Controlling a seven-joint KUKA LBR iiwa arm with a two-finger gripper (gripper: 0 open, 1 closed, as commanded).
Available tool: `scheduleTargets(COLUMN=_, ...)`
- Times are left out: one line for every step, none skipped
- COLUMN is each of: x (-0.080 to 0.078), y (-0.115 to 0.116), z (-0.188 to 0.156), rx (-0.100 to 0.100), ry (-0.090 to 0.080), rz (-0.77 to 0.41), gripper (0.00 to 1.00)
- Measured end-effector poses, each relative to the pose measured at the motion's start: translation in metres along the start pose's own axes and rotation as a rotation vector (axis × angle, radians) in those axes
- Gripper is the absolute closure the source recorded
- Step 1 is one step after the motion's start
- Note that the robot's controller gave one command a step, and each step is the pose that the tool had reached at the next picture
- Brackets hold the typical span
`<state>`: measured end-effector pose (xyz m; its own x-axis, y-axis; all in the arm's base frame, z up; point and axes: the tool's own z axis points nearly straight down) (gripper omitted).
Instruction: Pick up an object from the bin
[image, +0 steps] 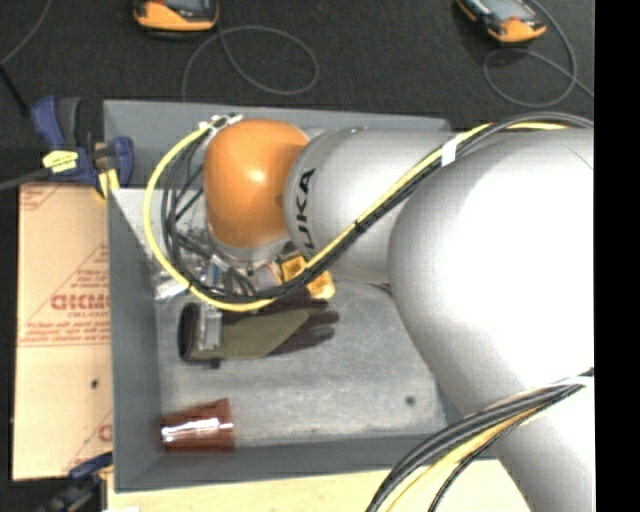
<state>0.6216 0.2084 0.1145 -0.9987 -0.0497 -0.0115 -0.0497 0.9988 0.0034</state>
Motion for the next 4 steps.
scheduleTargets(x=-0.03, y=-0.044, z=0.039, rx=-0.002, ry=-0.008, rz=-0.097, gripper=1.0)
scheduleTargets(x=-0.03, y=-0.044, z=0.039, rx=-0.003, ry=-0.008, rz=-0.096, gripper=1.0)
scheduleTargets(x=-0.03, y=-0.038, z=-0.076, rx=-0.005, ry=-0.012, rz=-0.066, gripper=1.0)
scheduleTargets(x=-0.03, y=-0.038, z=-0.076, rx=-0.005, ry=-0.012, rz=-0.066, gripper=1.0)
